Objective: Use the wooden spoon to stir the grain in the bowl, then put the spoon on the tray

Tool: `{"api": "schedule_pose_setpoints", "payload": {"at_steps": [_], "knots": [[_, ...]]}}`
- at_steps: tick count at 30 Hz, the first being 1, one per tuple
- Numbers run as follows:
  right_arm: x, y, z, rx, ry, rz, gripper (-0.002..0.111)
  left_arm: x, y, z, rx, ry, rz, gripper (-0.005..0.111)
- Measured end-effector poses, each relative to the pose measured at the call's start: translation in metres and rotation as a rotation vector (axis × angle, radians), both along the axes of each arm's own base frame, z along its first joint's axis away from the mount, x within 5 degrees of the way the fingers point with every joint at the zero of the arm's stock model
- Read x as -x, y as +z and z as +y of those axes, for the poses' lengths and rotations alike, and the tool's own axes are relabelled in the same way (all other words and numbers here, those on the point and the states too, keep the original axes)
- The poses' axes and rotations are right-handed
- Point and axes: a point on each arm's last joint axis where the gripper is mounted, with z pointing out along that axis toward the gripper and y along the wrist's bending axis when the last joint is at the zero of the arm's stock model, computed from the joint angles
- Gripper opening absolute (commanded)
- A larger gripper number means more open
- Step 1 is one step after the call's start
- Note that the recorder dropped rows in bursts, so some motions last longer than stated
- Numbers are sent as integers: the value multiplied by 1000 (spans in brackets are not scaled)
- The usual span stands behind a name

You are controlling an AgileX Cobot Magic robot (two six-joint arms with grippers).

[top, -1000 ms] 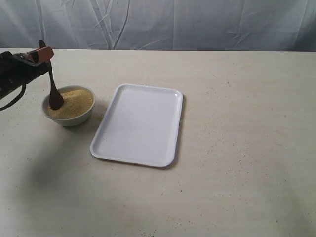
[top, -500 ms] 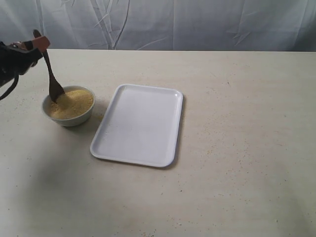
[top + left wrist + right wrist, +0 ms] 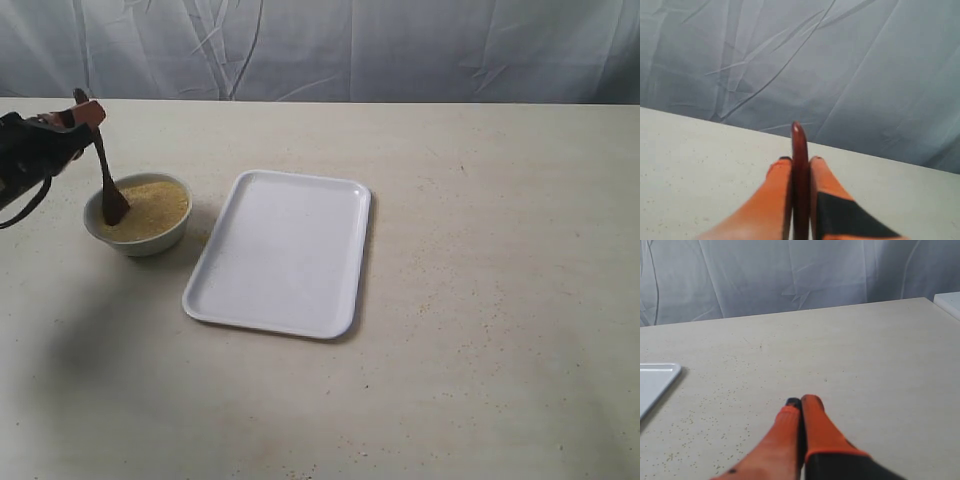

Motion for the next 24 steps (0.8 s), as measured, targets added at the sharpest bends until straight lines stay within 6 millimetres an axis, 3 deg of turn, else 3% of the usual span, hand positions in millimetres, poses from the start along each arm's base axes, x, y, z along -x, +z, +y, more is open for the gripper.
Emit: {"api": "schedule_pose_setpoints", "payload": {"at_steps": [14, 24], "knots": [[0, 0, 0, 0, 0, 0, 0, 1, -4, -1, 111, -6, 85, 0], [0, 0, 0, 0, 0, 0, 0, -9, 52, -8, -43, -130, -122, 0]]}}
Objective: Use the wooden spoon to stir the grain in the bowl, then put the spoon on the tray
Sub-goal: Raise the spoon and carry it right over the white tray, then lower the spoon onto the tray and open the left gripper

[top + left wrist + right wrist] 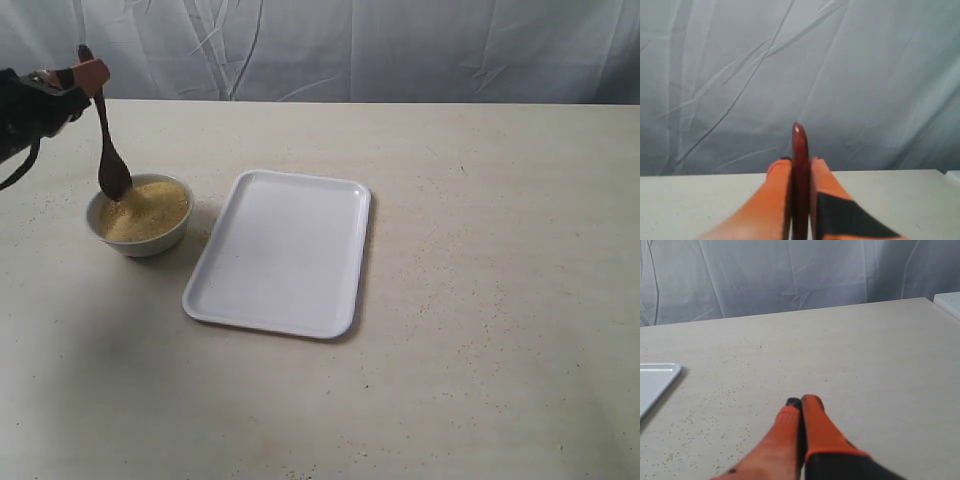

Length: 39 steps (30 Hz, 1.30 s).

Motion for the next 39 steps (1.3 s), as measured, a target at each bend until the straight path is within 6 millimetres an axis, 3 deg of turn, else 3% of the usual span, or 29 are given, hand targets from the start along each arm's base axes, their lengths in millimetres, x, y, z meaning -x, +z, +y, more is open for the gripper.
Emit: {"api": "schedule_pose_setpoints", "payload": {"at_steps": [6, 13, 16, 22, 26, 28, 31, 35, 36, 39], "knots": [[0, 0, 0, 0, 0, 0, 0, 4, 21, -6, -134, -71, -117, 0], [0, 0, 0, 0, 0, 0, 0, 6, 24, -18, -153, -116, -119, 0], [0, 0, 0, 0, 0, 0, 0, 1, 34, -39, -142, -151, -60, 0], [0, 0, 0, 0, 0, 0, 0, -6, 74, -111, -183, -314, 156, 0], [0, 0, 0, 0, 0, 0, 0, -3, 84, -153, -129, -411, 317, 0], [0, 0, 0, 0, 0, 0, 0, -3, 74, -177, -90, -458, 397, 0], [0, 0, 0, 0, 0, 0, 0, -9, 47, -192, -38, -470, 506, 0], [0, 0, 0, 0, 0, 0, 0, -14, -29, -209, 10, -452, 738, 2], [0, 0, 0, 0, 0, 0, 0, -14, -44, -212, 21, -444, 781, 6], [0, 0, 0, -7, 1, 0, 0, -14, -63, -214, 20, -435, 814, 43]]}}
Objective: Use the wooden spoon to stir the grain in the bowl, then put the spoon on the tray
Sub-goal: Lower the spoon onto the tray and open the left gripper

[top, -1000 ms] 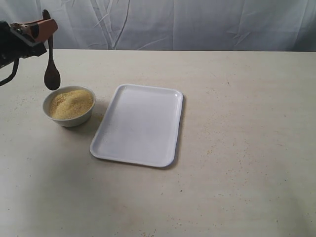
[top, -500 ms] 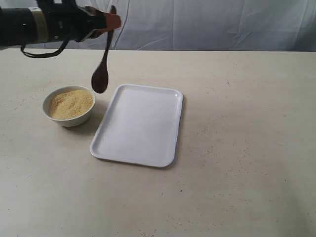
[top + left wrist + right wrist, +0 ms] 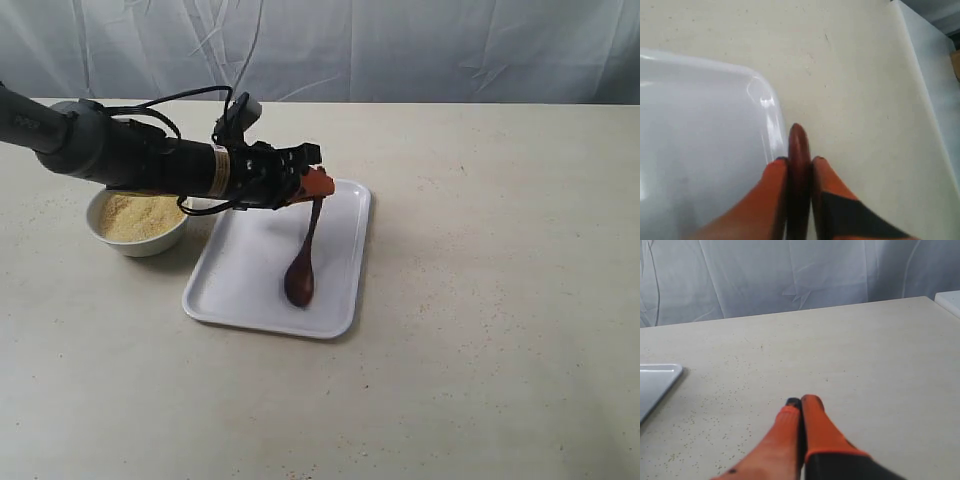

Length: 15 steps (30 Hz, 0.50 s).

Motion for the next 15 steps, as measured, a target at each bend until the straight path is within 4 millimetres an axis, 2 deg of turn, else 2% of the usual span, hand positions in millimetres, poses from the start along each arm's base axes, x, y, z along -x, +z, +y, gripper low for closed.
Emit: {"api": "schedule_pose_setpoints", "payload": {"at_steps": [2, 4, 7, 12, 15], "knots": [[0, 0, 0, 0, 0, 0, 0, 0, 0, 0, -3, -3, -9, 58], [0, 0, 0, -5, 0, 0, 0, 0, 0, 0, -4, -4, -12, 65], [0, 0, 0, -7, 1, 0, 0, 0, -1, 1, -28, -14, -19, 64], [0, 0, 0, -7, 1, 0, 0, 2, -11, 6, -191, -68, -27, 64], [0, 0, 0, -7, 1, 0, 0, -1, -7, 6, -220, -87, -28, 64]]}}
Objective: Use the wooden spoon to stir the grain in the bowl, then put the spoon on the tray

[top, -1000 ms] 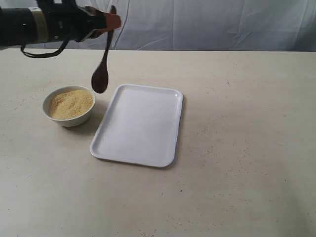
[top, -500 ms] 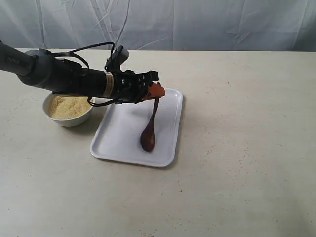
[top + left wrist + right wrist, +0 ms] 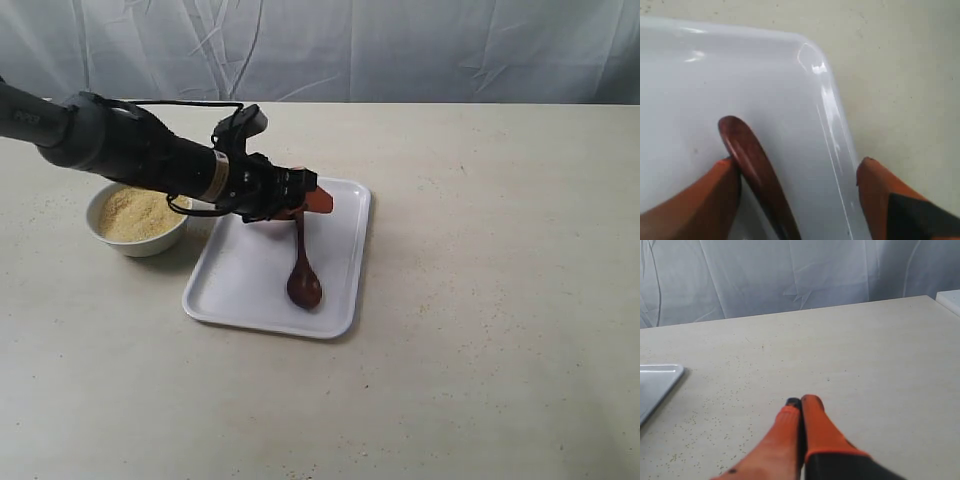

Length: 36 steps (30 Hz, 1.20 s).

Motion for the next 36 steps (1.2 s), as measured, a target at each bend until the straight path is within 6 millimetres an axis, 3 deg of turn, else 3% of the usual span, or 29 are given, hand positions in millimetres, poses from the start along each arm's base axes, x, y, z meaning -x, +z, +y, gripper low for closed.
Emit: {"api": "schedule_pose_setpoints", "payload": {"at_steps": [6, 12, 16, 20, 24, 29, 32, 36], "knots": [[0, 0, 0, 0, 0, 0, 0, -9, 15, -6, 2, -32, -15, 63], [0, 0, 0, 0, 0, 0, 0, -10, 17, -7, 7, -36, -13, 61], [0, 0, 0, -2, 0, 0, 0, -11, 20, -7, 9, -43, -22, 32], [0, 0, 0, -2, 0, 0, 0, -19, 47, 1, 52, -79, -95, 0], [0, 0, 0, -2, 0, 0, 0, -31, 94, 26, 22, -137, -352, 0], [0, 0, 0, -2, 0, 0, 0, -39, 138, 61, -109, -120, -629, 0], [0, 0, 0, -4, 0, 0, 0, -44, 163, 91, -301, -33, -805, 0], [0, 0, 0, -4, 0, 0, 0, -41, 190, 152, -604, 274, -881, 0]]}}
